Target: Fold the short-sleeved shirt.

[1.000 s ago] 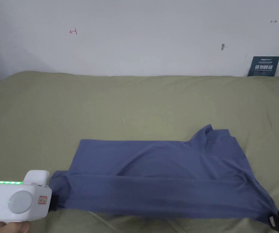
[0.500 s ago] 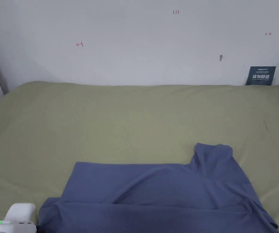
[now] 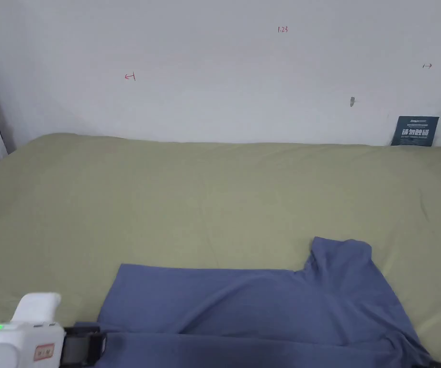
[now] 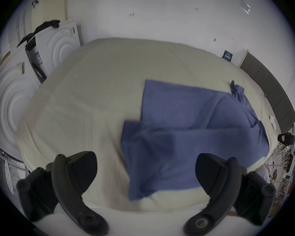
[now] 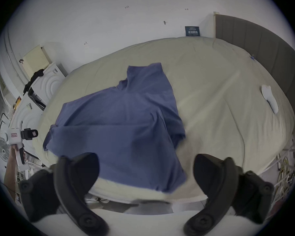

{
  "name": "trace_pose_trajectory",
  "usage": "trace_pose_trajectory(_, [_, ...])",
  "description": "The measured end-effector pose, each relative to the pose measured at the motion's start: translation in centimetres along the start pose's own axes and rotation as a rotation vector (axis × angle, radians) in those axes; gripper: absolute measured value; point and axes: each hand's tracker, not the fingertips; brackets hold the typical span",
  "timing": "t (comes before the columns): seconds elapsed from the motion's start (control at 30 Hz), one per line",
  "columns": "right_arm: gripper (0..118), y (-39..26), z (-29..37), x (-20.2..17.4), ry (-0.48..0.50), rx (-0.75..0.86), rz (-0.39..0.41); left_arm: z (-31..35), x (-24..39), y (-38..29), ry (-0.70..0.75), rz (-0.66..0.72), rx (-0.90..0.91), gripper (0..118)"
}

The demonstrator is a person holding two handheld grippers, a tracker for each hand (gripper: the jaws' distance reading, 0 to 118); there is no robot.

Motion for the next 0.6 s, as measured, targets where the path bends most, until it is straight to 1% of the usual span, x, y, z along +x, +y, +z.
trace_pose_trajectory(0.03, [65, 0.8, -0.3, -0.5, -0.007, 0.018, -0.001, -0.5, 0.6, 1.1, 0.016, -0.027, 0.014, 73])
trace_pose_trajectory(0.07, [43, 1.8, -0.7, -0.8, -0.029, 0.041, 0.002, -1.0, 1.1, 2.1, 0.032, -0.049, 0.03, 54])
trace_pose_trajectory(0.1, [36, 3.0, -1.5, -1.2, -0.047, 0.063, 0.014, -1.6, 1.8, 3.2, 0.039, -0.07, 0.046, 44])
trace_pose_trajectory(0.13, [36, 4.3, -2.5, -1.4, -0.063, 0.069, 0.023, -2.5, 2.3, 4.3, 0.034, -0.072, 0.04, 44])
trace_pose_trajectory(0.17, [17, 5.2, -3.3, -1.5, -0.069, 0.073, 0.025, -3.4, 2.6, 5.3, 0.03, -0.07, 0.038, 19])
trace_pose_trajectory(0.2, [6, 6.1, -4.1, -1.3, -0.058, 0.075, 0.022, -4.5, 2.9, 6.3, 0.027, -0.072, 0.037, 1])
trace_pose_trajectory(0.27, [2, 8.3, -5.9, -1.5, -0.07, 0.076, 0.026, -6.8, 3.4, 8.2, 0.053, -0.081, 0.03, 0])
trace_pose_trajectory(0.33, [2, 9.7, -7.6, -1.2, -0.088, 0.075, 0.033, -9.4, 3.3, 9.9, 0.071, -0.067, 0.013, 0])
trace_pose_trajectory(0.4, [2, 11.1, -9.2, -0.8, -0.102, 0.06, 0.042, -12.3, 2.7, 11.4, 0.091, -0.024, -0.02, 0])
trace_pose_trajectory(0.43, [2, 11.4, -9.9, -0.5, -0.118, 0.058, 0.047, -13.7, 2.3, 12.1, 0.096, -0.001, -0.034, 3])
trace_pose_trajectory(0.47, [2, 11.8, -10.4, -0.2, -0.125, 0.055, 0.05, -14.8, 1.9, 12.6, 0.102, 0.012, -0.047, 19])
trace_pose_trajectory(0.5, [2, 12.4, -11.1, 0.2, -0.13, 0.049, 0.05, -15.8, 1.9, 13.1, 0.107, 0.011, -0.055, 75])
trace_pose_trajectory(0.53, [2, 12.8, -11.7, 0.6, -0.134, 0.037, 0.046, -17.2, 1.9, 13.4, 0.124, 0.009, -0.106, 113])
trace_pose_trajectory(0.57, [2, 12.9, -12.1, 1.1, -0.132, 0.029, 0.044, -18.3, 1.8, 13.5, 0.131, 0.0, -0.134, 118])
trace_pose_trajectory(0.6, [2, 13.0, -12.6, 1.4, -0.137, 0.019, 0.046, -19.2, 1.9, 13.5, 0.148, 0.003, -0.092, 115])
